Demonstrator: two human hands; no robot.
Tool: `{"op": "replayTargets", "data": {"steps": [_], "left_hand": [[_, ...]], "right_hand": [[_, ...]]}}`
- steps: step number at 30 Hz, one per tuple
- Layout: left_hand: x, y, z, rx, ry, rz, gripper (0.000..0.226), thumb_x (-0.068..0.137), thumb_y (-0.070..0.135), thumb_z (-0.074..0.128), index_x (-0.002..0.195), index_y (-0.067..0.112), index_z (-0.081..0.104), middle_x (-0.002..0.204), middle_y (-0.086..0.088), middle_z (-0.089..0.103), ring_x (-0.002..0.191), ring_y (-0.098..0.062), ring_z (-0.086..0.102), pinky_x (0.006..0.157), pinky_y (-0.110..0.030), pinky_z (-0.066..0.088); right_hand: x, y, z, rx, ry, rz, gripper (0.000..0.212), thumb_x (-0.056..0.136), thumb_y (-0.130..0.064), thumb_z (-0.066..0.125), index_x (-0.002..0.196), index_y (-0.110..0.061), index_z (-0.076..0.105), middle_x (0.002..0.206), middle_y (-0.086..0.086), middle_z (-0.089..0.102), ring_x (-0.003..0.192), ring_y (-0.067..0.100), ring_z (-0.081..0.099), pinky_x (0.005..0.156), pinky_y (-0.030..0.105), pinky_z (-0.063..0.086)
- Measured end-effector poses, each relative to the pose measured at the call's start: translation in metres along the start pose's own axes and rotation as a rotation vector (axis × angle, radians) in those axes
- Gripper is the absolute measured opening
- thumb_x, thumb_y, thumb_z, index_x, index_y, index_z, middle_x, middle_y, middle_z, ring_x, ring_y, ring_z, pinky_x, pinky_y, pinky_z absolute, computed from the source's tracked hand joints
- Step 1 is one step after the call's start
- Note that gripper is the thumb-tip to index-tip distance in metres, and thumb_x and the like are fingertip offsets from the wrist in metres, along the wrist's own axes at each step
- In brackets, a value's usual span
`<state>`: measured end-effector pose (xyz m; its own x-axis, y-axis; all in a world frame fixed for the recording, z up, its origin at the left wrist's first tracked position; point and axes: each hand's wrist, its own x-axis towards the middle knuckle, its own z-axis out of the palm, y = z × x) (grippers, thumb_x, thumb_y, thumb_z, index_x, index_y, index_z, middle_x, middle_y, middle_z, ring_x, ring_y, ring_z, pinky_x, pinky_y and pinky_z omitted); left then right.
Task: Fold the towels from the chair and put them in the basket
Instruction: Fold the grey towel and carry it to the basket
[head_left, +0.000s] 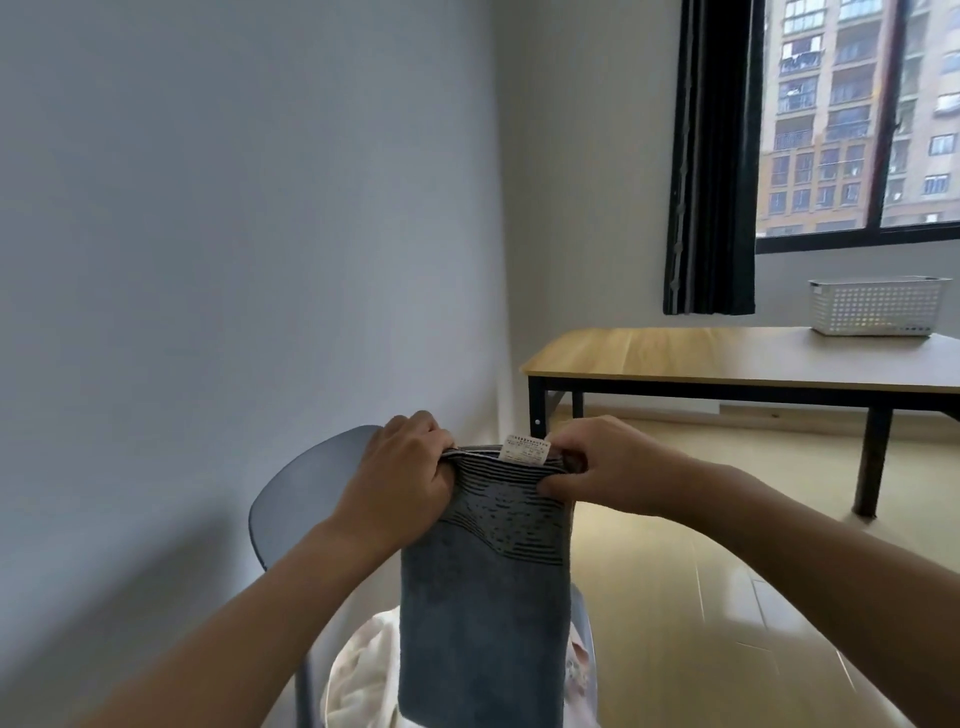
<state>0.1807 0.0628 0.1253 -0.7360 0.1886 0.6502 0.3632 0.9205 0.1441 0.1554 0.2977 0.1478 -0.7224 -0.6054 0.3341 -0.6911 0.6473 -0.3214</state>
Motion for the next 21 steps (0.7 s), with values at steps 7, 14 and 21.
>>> {"op": "replayTargets", "data": {"steps": [7,14,21], "left_hand": [[-0.004,-0.003,-0.006,0.119,-0.034,0.066,0.043,0.083,0.027,0.03,0.09,0.018,0.072,0.092,0.006,0.057,0.084,-0.011,0.038,0.079,-0.025,0.021],[-0.011,0.0,-0.006,-0.34,-0.151,-0.049,0.046,0.092,0.006,0.038,0.109,0.035,0.07,0.088,0.01,0.064,0.087,-0.004,0.057,0.077,-0.019,0.044],[-0.011,0.009,-0.006,-0.512,-0.105,-0.193,0.041,0.098,0.004,0.034,0.114,0.028,0.063,0.11,0.004,0.058,0.103,-0.002,0.05,0.086,-0.013,0.038]], "right_hand": [[0.0,-0.008,0.001,-0.063,-0.003,-0.068,0.019,0.093,-0.029,0.054,0.078,-0.019,0.059,0.083,-0.007,0.055,0.073,0.007,0.055,0.061,0.017,0.04],[0.003,-0.003,0.002,0.026,0.088,-0.055,0.018,0.092,-0.025,0.046,0.082,-0.014,0.056,0.084,0.001,0.058,0.076,0.016,0.056,0.063,0.031,0.046],[-0.002,-0.001,0.004,-0.021,0.102,-0.172,0.024,0.103,-0.027,0.032,0.121,-0.027,0.049,0.107,-0.014,0.051,0.096,0.002,0.051,0.08,0.019,0.043]]}}
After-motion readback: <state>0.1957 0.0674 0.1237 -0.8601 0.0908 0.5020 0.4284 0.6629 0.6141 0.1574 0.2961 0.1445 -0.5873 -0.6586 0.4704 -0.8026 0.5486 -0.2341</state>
